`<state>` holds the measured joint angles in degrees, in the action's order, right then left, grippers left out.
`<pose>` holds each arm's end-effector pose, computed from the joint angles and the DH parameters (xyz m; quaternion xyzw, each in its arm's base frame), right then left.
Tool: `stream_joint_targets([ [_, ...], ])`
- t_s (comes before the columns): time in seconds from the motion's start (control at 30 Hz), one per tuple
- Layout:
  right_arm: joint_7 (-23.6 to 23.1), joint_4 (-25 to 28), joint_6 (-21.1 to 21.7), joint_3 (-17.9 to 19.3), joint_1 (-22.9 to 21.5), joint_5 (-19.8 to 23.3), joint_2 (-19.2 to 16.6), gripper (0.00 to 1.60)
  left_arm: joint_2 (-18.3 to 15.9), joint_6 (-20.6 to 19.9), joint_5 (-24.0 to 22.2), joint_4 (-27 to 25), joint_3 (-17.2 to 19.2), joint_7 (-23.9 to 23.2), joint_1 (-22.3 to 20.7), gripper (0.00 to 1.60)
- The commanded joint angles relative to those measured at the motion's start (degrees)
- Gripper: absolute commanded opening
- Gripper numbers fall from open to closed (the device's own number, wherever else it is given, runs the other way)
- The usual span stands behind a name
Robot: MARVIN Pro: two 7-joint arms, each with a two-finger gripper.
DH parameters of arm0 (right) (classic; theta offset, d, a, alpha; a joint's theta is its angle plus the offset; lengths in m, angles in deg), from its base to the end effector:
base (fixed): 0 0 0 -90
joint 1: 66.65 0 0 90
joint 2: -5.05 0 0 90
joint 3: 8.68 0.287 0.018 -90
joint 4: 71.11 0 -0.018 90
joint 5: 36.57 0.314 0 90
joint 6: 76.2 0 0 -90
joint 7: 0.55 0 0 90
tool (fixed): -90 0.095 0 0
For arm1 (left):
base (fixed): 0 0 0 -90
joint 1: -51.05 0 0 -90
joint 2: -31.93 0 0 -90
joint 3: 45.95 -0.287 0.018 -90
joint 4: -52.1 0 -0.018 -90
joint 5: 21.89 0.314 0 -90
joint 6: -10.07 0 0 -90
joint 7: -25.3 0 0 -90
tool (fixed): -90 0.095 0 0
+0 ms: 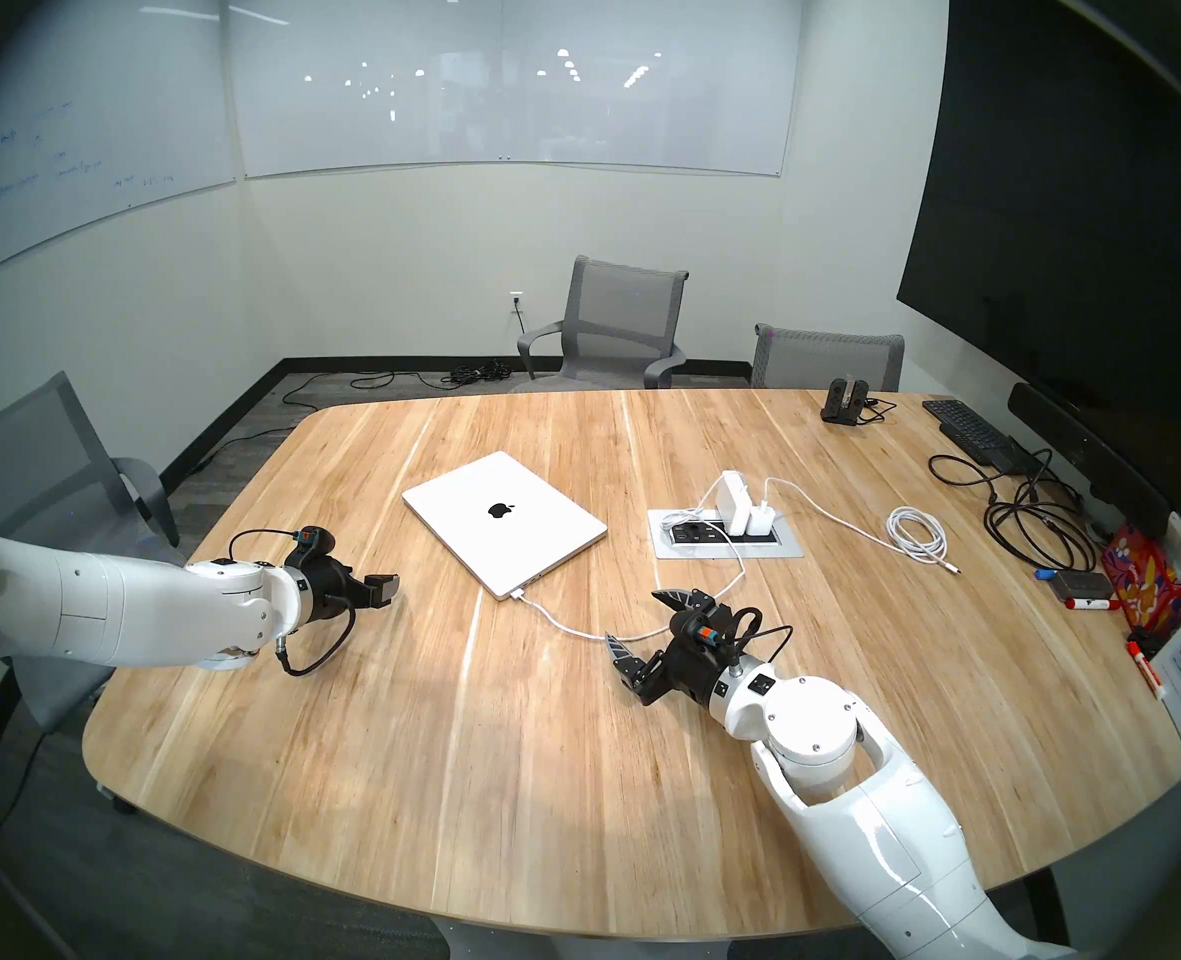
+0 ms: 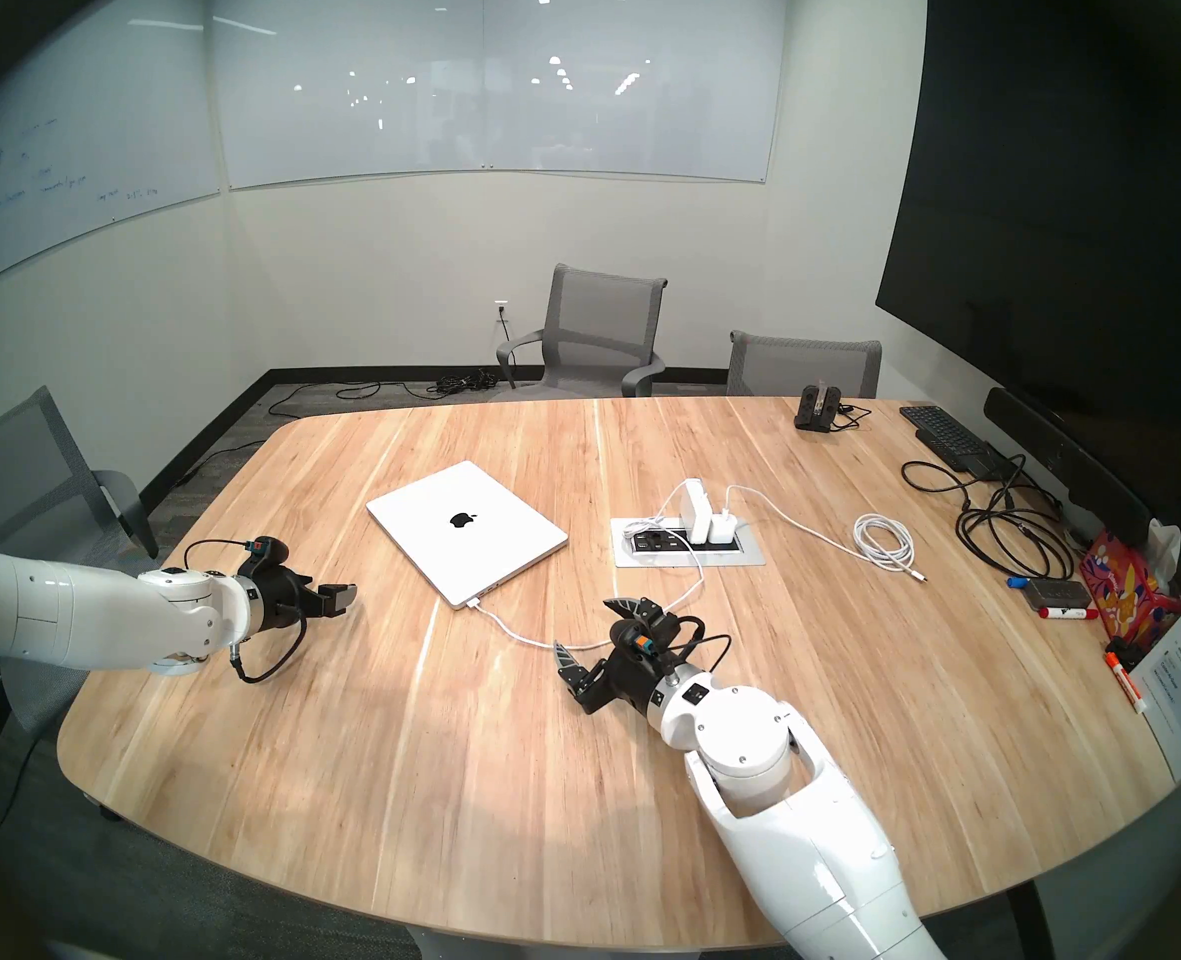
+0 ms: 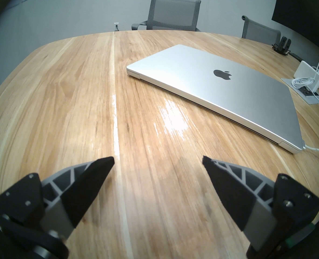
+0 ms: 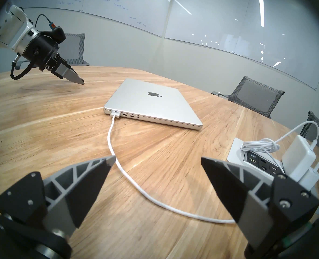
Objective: Plug the charging cable into the port of a MacBook
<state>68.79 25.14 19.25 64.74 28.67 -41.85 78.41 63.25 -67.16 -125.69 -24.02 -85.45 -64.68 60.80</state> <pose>0.3646 0.0671 -0.3397 -0.7156 -0.3452 -0.5976 0.1075 0.4428 0.1775 -0.3230 0.8835 -0.0720 0.4564 0.0769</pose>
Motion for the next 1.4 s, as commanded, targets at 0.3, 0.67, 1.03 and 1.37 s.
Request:
stream_joint_targets([
  [0.3,-0.1,1.4,-0.5,-0.1,-0.4,0.1,0.2,1.6,0.0,0.2,0.0,0.0,0.6,0.0,-0.8,1.6],
  [0.67,-0.1,1.4,-0.5,-0.1,-0.4,0.1,0.2,1.6,0.0,0.2,0.0,0.0,0.6,0.0,-0.8,1.6],
  [1.03,-0.1,1.4,-0.5,-0.1,-0.4,0.1,0.2,1.6,0.0,0.2,0.0,0.0,0.6,0.0,-0.8,1.6],
  [1.37,-0.1,1.4,-0.5,-0.1,-0.4,0.1,0.2,1.6,0.0,0.2,0.0,0.0,0.6,0.0,-0.8,1.6],
])
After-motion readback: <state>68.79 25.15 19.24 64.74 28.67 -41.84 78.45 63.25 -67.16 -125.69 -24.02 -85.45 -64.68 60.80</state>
